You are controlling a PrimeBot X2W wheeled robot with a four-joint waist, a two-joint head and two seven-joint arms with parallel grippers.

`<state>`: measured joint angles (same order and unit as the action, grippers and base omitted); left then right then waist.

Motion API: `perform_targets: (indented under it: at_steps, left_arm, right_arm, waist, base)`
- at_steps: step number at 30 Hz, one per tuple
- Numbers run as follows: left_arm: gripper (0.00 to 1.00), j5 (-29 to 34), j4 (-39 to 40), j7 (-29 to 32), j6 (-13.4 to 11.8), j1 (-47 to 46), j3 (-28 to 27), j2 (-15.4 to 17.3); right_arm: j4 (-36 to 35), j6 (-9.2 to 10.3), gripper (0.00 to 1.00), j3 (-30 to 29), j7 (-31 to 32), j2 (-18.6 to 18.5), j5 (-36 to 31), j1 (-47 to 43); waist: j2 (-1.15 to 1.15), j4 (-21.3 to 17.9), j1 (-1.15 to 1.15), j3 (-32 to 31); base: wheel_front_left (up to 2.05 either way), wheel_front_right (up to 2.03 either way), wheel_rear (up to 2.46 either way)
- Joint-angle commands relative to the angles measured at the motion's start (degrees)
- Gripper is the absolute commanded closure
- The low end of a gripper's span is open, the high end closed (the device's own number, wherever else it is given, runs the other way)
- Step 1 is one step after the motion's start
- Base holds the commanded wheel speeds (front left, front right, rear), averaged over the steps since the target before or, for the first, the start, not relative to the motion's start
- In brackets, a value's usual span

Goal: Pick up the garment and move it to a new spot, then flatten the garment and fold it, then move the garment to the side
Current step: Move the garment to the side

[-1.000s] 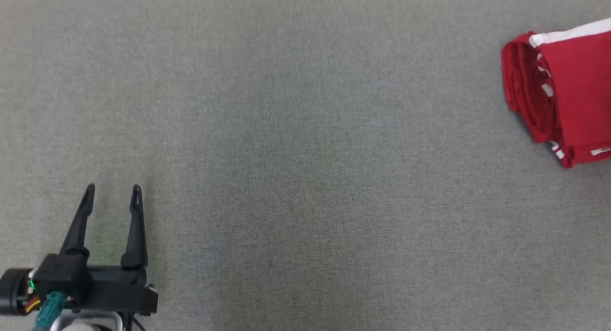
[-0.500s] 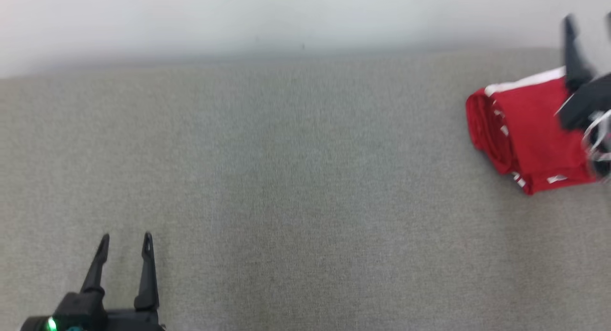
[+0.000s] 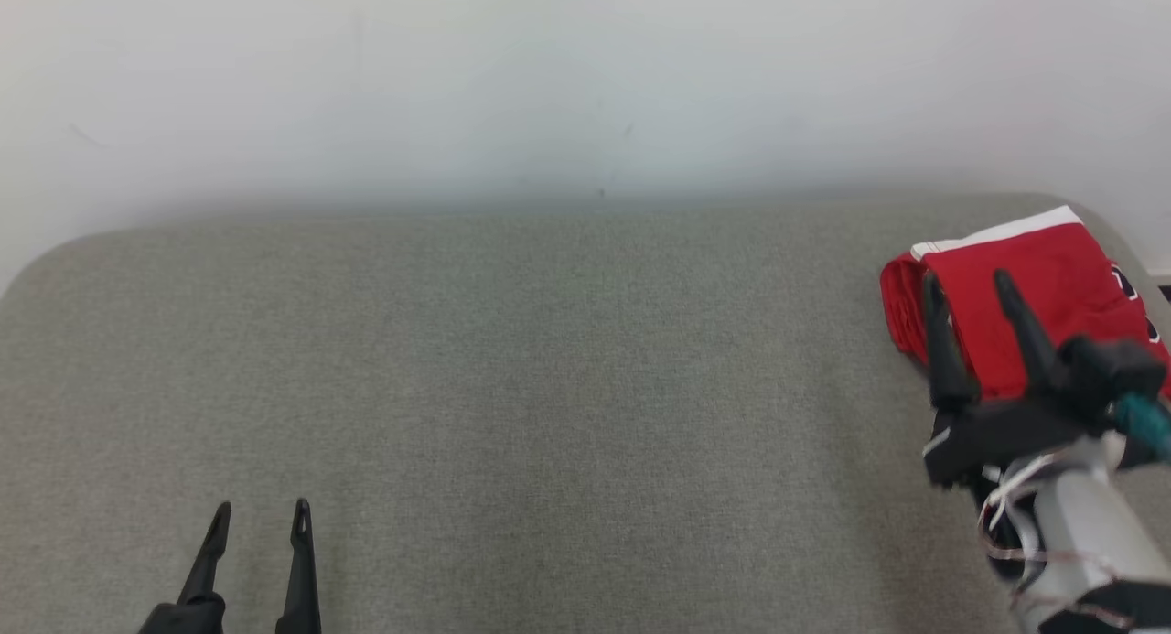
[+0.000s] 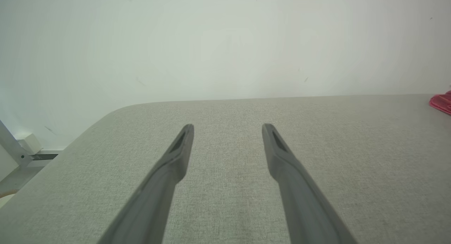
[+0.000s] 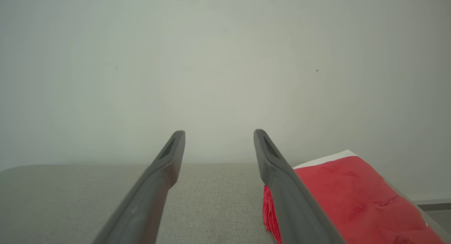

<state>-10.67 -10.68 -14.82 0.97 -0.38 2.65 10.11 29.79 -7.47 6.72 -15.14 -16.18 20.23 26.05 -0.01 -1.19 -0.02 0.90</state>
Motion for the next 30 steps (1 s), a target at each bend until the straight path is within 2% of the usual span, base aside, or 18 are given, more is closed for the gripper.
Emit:
perform_targets:
  at_steps: [1,8,13,19,30]
  left_arm:
    - [0.0,0.2,-0.4,-0.2,-0.4,0.9,0.1,0.2]
    - [0.0,0.0,-0.7,-0.3,-0.9,1.8,0.4,0.0]
    - [0.0,0.2,-1.0,-0.3,-1.3,2.7,0.7,0.0]
    - [0.0,1.3,-1.4,-0.3,-1.9,2.8,1.3,0.5]
    - [0.0,0.3,-1.2,-0.4,-1.3,3.1,1.8,0.6]
  right_arm:
    - [-1.9,-0.01,0.0,-1.3,0.0,1.2,-1.6,-2.7]
    - [-10.1,-0.01,0.0,-7.1,0.0,8.2,-7.3,-15.7]
    - [-14.1,-0.01,0.0,-8.0,0.0,11.0,-10.2,-21.9]
    - [-18.6,-0.01,0.0,-7.3,0.0,12.4,-12.1,-26.9]
    - [-20.6,-0.01,0.0,-6.5,0.0,13.3,-12.8,-29.5]
  waist:
    - [0.01,0.9,0.02,-1.5]
    - [0.01,2.1,0.02,-3.3]
    - [0.01,2.3,0.02,-3.8]
    - [0.01,2.5,0.02,-4.3]
    - [0.01,2.7,0.02,-4.4]
  base:
    - [0.0,0.0,0.0]
    - [0.0,0.0,0.0]
    - [0.0,0.0,0.0]
    - [0.0,0.0,0.0]
    - [0.0,0.0,0.0]
